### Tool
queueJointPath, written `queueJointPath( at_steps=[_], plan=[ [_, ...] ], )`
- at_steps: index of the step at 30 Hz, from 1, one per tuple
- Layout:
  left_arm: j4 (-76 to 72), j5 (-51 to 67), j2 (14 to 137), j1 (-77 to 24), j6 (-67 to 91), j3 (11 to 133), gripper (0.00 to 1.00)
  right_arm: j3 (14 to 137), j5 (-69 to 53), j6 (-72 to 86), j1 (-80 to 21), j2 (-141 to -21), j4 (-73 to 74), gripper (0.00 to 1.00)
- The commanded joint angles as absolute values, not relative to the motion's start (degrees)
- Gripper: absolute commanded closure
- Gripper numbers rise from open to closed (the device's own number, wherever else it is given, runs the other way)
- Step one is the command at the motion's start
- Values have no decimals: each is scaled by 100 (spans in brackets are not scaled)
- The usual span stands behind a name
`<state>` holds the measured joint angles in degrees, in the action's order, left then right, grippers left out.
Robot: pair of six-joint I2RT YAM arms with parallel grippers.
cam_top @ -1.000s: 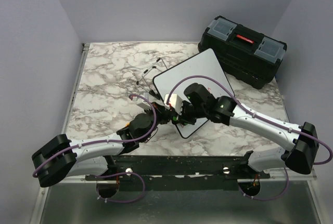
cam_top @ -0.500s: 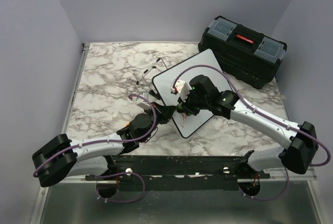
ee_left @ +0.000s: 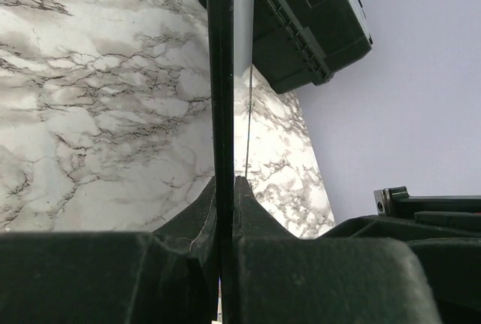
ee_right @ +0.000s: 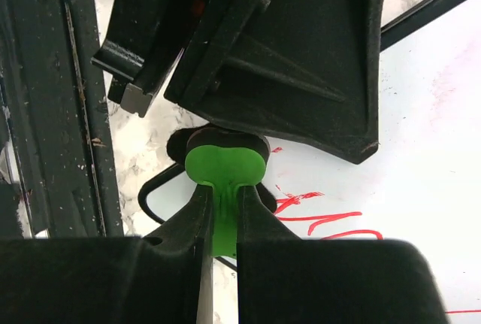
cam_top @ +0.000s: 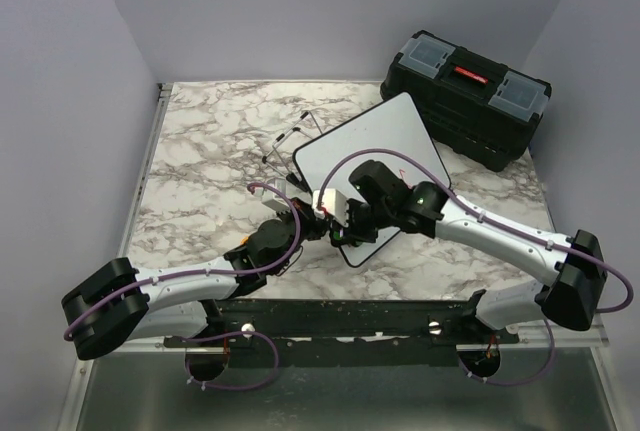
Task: Erase the whiteboard
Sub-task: Erase the whiteboard at the center of the board.
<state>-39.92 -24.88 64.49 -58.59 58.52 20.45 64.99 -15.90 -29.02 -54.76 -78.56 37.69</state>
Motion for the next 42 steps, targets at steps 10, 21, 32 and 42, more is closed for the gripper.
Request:
queueJointPath(
  at_steps=[10,21,32,42],
  plan=[
    [-5001,-2036,6142,-5959,5748,2146,100,5823,-1043,-2985,-5084,-7620,3788,99],
    [-5115,-1815,6337,-5959,5737,2228,100,6896,-786,-2591,-5106,-8038,3183,99],
    [-5193,-1813,6415,-5958,5766,2258,100,6351,-734,-2808,-5147,-7928,3509,99],
    [-5238,-1863,6435,-5959,5774,2211,100,6003,-1137,-3513,-5854,-7927,4198,99]
  ],
)
